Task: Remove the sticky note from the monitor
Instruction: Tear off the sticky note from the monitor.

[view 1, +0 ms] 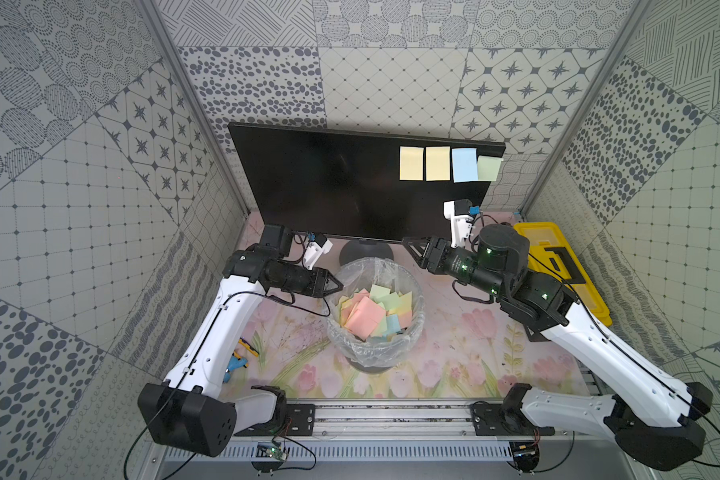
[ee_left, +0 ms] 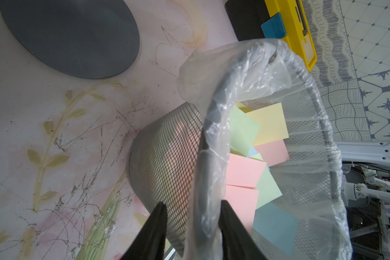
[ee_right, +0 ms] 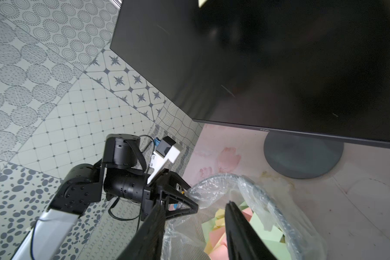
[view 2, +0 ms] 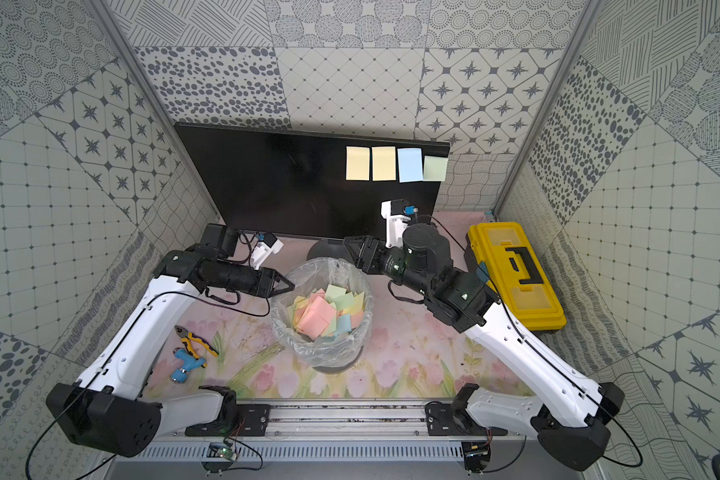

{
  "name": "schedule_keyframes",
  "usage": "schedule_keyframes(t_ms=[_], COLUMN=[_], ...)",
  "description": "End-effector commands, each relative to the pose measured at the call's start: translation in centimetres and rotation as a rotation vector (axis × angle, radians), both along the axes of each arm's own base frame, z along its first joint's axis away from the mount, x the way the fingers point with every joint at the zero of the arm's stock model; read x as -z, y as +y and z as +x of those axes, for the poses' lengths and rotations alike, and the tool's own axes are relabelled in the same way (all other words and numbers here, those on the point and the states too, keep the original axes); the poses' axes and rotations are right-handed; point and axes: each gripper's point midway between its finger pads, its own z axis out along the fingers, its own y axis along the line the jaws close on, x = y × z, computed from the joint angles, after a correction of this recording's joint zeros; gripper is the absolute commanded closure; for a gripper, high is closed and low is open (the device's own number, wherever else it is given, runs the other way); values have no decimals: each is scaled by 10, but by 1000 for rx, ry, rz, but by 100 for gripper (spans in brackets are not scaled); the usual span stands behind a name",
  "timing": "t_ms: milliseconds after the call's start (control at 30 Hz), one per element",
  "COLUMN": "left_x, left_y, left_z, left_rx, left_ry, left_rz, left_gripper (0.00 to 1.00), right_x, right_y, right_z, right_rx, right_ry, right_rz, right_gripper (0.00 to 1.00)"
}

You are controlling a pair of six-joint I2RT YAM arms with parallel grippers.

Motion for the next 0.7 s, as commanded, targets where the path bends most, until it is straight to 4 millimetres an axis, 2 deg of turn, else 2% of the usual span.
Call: schedule_keyframes(t_ms=[0,167,367,667], left_x=[-2,-1,-1,-1], left_y=[0,0,0,-1], left_z=[0,-1,0,0], left_rx=[7,7,8,10], left_ry=[-2,0,0,1], left_rz=[5,6,3,-1], left_gripper=[58,58,58,58], right_x=[-40,-59,-68,-85], right_y=[4,4,0,-7], right_z=[16,34,54,68], right_rx=[54,129,228,310], right_ry=[-31,-50,-53,-110], right_rz=[188,311,395,464], right_gripper=[52,52,52,53])
